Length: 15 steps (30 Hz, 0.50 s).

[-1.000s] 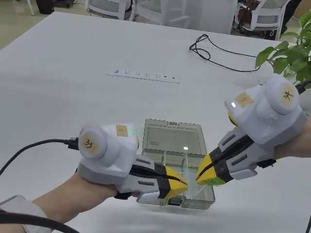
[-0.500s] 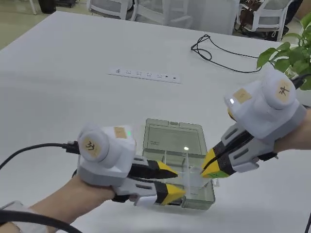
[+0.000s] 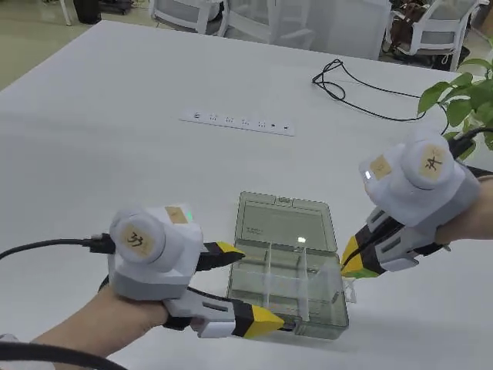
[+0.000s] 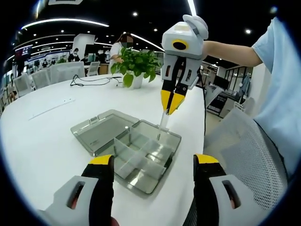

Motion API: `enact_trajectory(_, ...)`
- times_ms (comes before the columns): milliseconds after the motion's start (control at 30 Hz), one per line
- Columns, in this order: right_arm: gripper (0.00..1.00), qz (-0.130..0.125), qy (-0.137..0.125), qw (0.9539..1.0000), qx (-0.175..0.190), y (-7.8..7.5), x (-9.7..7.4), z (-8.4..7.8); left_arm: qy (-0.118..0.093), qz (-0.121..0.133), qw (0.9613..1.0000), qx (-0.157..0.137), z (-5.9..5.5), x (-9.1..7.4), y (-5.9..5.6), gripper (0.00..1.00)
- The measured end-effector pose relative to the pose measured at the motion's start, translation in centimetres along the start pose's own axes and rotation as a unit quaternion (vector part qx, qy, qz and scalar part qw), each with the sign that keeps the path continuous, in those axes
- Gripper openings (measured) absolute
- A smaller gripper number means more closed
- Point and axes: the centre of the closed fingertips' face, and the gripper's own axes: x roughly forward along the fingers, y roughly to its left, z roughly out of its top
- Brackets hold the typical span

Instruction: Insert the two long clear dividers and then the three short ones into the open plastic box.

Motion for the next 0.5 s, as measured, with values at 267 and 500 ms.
enact_trajectory(267, 0.02, -0.002, 0.012, 0.9999, -0.006, -0.5, 0.0, -0.1, 0.017, 0.056, 0.998, -0.022, -1.4, -1.2, 2.2, 1.0)
enact_trajectory(500, 0.02, -0.001, 0.02, 0.9998, -0.01, -1.0, 0.4, -0.3, 0.017, 0.065, 0.9971, -0.035, -2.0, -1.9, 2.6, 1.0)
